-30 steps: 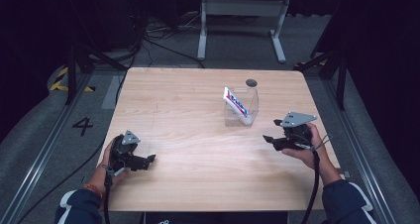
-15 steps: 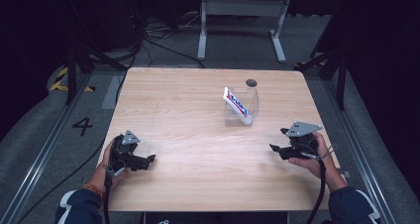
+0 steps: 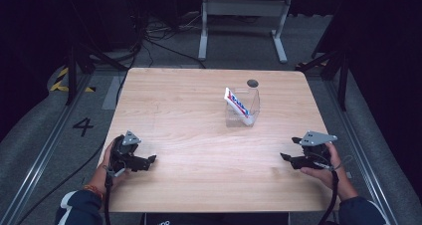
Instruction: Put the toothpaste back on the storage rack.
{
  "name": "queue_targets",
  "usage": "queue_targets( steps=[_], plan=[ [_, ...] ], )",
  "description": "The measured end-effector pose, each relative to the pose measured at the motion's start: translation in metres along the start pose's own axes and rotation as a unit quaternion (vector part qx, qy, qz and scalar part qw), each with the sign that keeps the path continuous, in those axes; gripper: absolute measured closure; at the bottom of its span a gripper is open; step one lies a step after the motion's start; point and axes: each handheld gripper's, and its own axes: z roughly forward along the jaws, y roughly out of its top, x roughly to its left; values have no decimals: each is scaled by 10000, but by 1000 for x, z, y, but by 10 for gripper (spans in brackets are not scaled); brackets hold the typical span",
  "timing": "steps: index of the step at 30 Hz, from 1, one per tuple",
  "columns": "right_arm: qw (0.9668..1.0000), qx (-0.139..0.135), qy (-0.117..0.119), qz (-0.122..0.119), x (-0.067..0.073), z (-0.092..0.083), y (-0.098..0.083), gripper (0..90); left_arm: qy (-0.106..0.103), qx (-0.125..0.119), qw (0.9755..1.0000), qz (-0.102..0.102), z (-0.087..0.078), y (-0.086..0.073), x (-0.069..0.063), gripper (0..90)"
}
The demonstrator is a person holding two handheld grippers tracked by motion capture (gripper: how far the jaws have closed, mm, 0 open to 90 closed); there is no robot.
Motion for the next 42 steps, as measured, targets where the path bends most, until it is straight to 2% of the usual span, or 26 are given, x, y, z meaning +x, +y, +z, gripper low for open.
queue_targets(
  steps=[3, 8, 10, 12, 23, 25, 28, 40, 42],
  plan=[
    [10000, -3, -16, 95, -1, -3, -8, 256, 0, -2, 10000, -2, 0, 0, 0, 3],
    [9990, -85, -12, 430, -4, -7, -26, 243, -5, -3, 10000, -21, 0, 0, 0, 3],
    [9989, -91, -15, 453, -5, -8, -29, 240, 0, -2, 10000, -2, 0, 0, 0, 3],
    [9983, -88, -78, 568, -6, -9, -37, 236, 0, -2, 10000, -2, 0, 0, 0, 3],
    [9951, 54, -253, 957, -7, -14, -66, 228, -2, 0, 10000, -3, 0, 0, 0, 3],
    [9951, 50, -231, 958, -6, -13, -71, 225, -1, -1, 10000, -1, 0, 0, 0, 3],
    [9936, -16, -132, 1121, -7, -14, -76, 219, -2, 1, 10000, -2, 0, 0, 0, 3],
    [9932, -21, -114, 1163, -8, -14, -76, 216, 9, -10, 10000, 1, 0, 0, 0, 3],
    [9934, -11, -120, 1140, -8, -14, -76, 215, -11, -3, 10000, -57, 0, -1, -1, 3]
  ],
)
